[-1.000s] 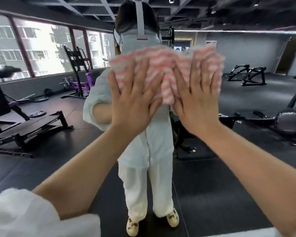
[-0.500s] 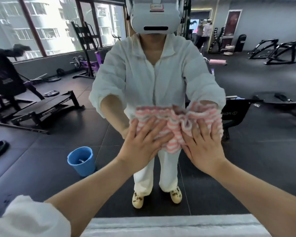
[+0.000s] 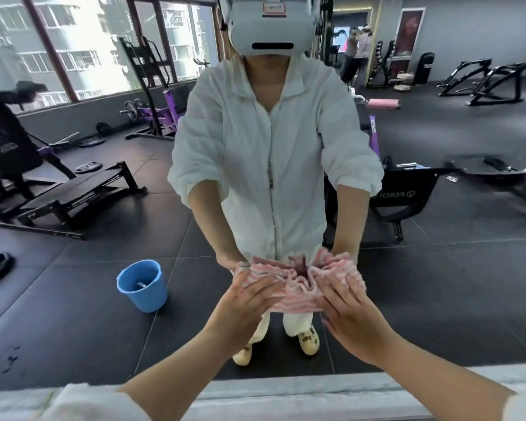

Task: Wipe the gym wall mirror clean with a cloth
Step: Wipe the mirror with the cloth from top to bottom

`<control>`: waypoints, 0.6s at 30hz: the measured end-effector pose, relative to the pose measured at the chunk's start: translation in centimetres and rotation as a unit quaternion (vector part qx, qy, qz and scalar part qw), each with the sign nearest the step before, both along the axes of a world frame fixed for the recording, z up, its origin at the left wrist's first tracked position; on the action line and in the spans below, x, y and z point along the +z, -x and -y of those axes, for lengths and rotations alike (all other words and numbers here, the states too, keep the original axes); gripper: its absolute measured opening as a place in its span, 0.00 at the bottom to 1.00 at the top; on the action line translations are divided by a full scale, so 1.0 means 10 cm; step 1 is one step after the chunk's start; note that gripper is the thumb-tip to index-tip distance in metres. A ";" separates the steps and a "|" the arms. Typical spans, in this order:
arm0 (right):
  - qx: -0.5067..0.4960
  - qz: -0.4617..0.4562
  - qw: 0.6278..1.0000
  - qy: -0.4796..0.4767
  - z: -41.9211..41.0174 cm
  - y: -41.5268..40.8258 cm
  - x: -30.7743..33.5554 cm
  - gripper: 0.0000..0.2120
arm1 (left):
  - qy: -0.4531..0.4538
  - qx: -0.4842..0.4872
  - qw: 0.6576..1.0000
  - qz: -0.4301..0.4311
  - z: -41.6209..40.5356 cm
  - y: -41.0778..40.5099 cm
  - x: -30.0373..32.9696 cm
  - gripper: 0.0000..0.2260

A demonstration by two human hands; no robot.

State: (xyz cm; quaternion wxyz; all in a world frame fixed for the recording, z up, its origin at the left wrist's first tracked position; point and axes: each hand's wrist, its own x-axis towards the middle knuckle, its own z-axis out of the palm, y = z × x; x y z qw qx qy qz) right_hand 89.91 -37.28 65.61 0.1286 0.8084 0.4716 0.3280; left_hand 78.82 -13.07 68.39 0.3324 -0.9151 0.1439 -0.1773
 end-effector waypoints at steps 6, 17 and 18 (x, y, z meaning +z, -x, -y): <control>-0.003 0.007 0.981 -0.193 -0.22 -0.10 0.92 0.29 | 0.101 -0.016 0.985 0.142 0.14 -0.20 0.79 0.22; 0.055 0.132 0.931 -0.335 -0.38 -0.52 3.75 0.29 | 0.067 -0.073 0.916 0.390 0.30 -0.75 3.53 0.25; 0.058 0.138 0.933 -0.328 -0.34 -0.56 3.99 0.29 | 0.058 -0.074 0.914 0.396 0.32 -0.75 3.75 0.25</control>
